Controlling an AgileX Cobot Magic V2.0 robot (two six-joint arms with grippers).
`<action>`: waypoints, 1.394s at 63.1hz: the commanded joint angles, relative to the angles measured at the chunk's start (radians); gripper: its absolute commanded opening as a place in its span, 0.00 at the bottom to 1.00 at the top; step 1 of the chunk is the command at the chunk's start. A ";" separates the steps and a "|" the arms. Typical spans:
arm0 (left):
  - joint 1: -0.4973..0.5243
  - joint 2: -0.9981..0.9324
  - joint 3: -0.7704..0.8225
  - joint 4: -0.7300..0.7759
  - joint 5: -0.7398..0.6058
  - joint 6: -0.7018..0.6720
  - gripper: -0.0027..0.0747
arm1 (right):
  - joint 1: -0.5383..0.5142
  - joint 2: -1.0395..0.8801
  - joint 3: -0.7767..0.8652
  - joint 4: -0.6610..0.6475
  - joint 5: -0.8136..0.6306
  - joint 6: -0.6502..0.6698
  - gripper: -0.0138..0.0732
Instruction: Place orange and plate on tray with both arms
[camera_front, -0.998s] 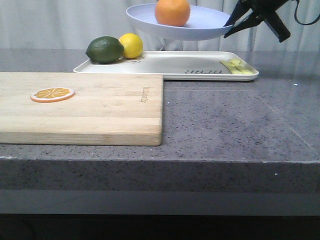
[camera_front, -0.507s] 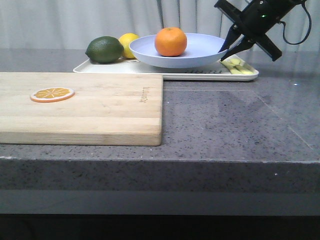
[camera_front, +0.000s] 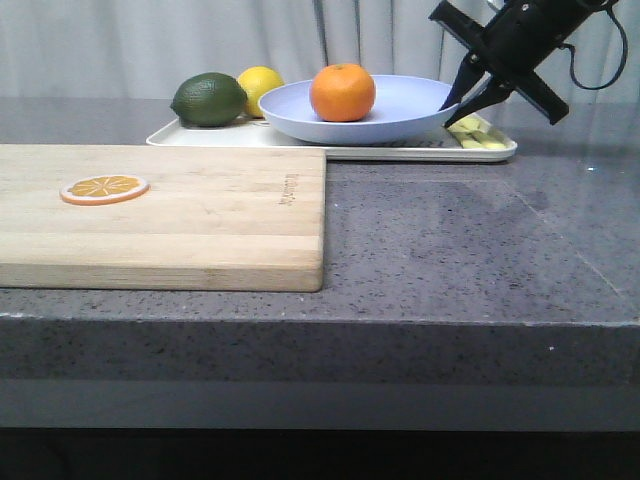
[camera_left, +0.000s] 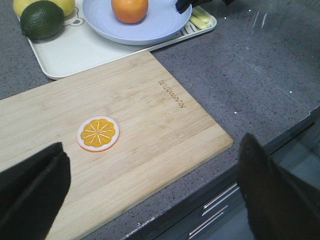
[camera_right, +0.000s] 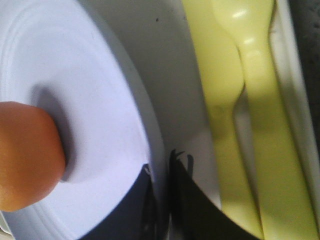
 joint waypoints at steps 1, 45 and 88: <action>0.001 0.003 -0.025 -0.011 -0.077 0.000 0.89 | -0.001 -0.076 -0.042 0.055 -0.031 0.004 0.36; 0.001 0.003 -0.025 -0.009 -0.079 0.000 0.89 | -0.001 -0.284 -0.048 -0.271 0.070 0.004 0.61; 0.001 0.003 -0.025 -0.009 -0.079 0.000 0.89 | 0.072 -1.002 0.507 -0.403 0.013 -0.285 0.61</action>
